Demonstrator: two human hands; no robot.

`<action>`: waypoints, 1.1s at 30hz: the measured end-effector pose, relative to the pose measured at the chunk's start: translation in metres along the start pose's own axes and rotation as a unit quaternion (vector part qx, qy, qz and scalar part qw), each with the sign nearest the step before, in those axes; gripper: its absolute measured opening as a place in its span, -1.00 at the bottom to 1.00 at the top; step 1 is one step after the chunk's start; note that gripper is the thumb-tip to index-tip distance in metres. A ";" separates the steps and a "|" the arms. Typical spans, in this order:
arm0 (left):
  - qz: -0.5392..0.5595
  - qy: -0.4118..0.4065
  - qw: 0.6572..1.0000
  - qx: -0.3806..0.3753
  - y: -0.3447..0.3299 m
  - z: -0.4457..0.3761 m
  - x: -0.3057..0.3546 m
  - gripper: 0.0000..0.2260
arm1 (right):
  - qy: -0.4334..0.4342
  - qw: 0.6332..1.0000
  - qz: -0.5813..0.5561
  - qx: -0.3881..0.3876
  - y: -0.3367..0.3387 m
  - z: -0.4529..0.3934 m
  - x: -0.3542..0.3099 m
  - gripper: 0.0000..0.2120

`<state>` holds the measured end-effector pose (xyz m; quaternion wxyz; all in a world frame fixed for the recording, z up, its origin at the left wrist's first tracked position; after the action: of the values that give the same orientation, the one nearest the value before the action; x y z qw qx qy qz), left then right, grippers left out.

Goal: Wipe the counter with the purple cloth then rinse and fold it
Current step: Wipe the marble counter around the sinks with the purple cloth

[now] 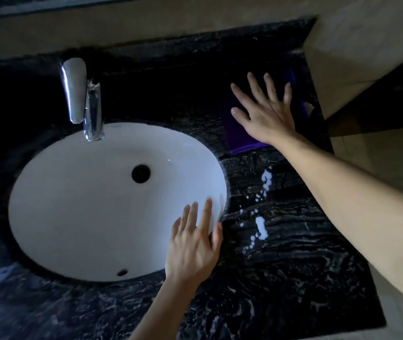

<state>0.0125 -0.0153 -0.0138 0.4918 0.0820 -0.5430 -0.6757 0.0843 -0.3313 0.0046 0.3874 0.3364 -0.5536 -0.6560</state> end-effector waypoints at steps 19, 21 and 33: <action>0.100 -0.022 0.994 0.028 0.009 0.010 0.003 -0.42 | -0.043 0.999 0.015 0.023 -0.044 0.192 -0.033 -0.38; 0.117 -0.022 0.992 0.035 0.010 0.013 0.001 -0.45 | -0.046 0.999 0.019 0.019 -0.049 0.218 -0.042 -0.38; 0.068 -0.017 0.996 0.053 0.010 0.018 0.001 -0.61 | -0.021 0.999 0.038 -0.010 -0.056 0.268 -0.059 -0.34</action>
<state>0.0067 -0.0035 0.0015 0.5227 0.0594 -0.5903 -0.6122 -0.1286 -0.1500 -0.0065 0.4040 0.2976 -0.5676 -0.6527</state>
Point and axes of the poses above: each hand's wrist, its own z-axis away from the middle knuckle, its own y-axis out of the back of the hand, x = y × z, the point moved 2 cm from there along -z, towards the middle knuckle, and after that the axes turned 7 degrees about z, right-handed, at the moved point
